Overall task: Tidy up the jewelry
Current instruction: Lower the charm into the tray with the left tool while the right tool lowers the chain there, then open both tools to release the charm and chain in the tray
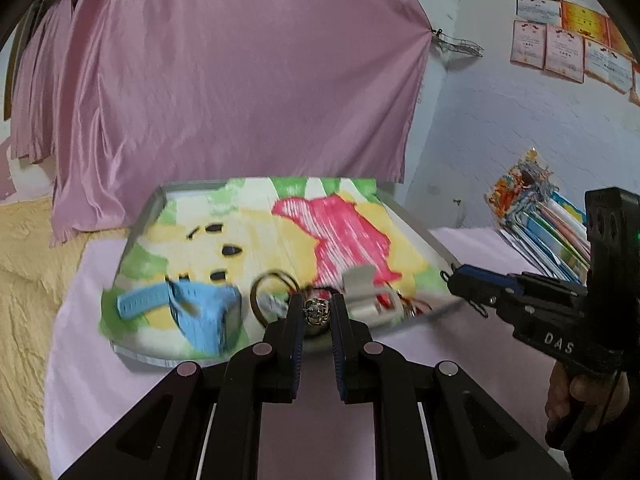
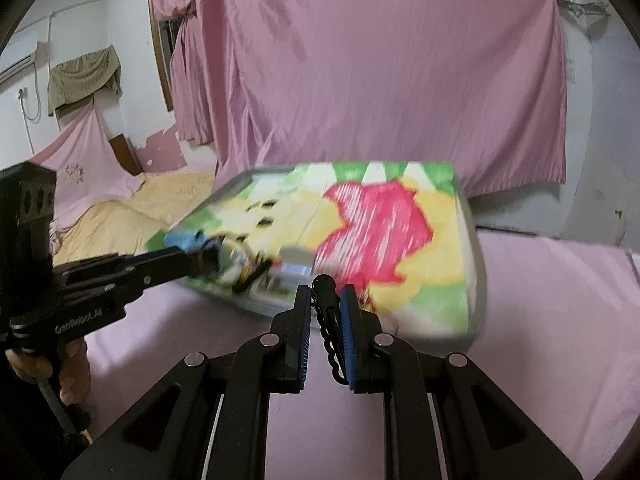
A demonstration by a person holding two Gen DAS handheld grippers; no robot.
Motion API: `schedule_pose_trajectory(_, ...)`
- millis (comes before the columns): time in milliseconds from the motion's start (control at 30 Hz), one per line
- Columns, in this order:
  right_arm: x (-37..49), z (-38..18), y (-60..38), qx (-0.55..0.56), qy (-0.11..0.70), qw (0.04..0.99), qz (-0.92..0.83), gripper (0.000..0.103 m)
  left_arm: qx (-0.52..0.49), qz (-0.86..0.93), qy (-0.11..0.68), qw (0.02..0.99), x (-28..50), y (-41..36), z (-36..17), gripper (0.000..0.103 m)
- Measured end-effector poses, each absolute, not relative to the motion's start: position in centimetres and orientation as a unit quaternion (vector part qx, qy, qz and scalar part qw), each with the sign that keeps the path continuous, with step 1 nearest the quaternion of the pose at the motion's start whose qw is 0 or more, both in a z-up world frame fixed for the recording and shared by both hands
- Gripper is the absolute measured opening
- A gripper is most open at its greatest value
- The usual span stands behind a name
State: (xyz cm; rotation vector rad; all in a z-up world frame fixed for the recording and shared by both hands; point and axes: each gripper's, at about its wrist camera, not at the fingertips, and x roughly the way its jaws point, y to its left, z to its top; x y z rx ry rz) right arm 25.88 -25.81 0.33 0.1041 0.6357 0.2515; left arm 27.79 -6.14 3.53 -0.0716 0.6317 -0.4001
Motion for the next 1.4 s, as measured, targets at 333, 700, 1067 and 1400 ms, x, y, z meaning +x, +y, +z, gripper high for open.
schedule_pose_trajectory(333, 30.8, -1.0, -25.9, 0.052, 0.346, 0.93, 0.114, 0.013, -0.032, -0.18, 0.33, 0.926, 31.8, -7.3, 2.1, 0.013)
schedule_pose_trajectory(700, 33.2, -3.9, -25.1, 0.051, 0.393, 0.91, 0.118, 0.013, -0.031, -0.173, 0.353, 0.919, 33.3, -7.4, 0.4, 0.013)
schedule_pose_trajectory(1067, 33.7, -5.1, -25.3, 0.068, 0.409, 0.902, 0.122, 0.016, -0.033, -0.161, 0.355, 0.92, 33.5, -7.2, 0.3, 0.013)
schedule_pose_trajectory(1400, 32.9, -4.0, -25.8, 0.075, 0.381, 0.915, 0.111, 0.027, -0.038, -0.158, 0.334, 0.928, 33.0, -6.9, 1.0, 0.034)
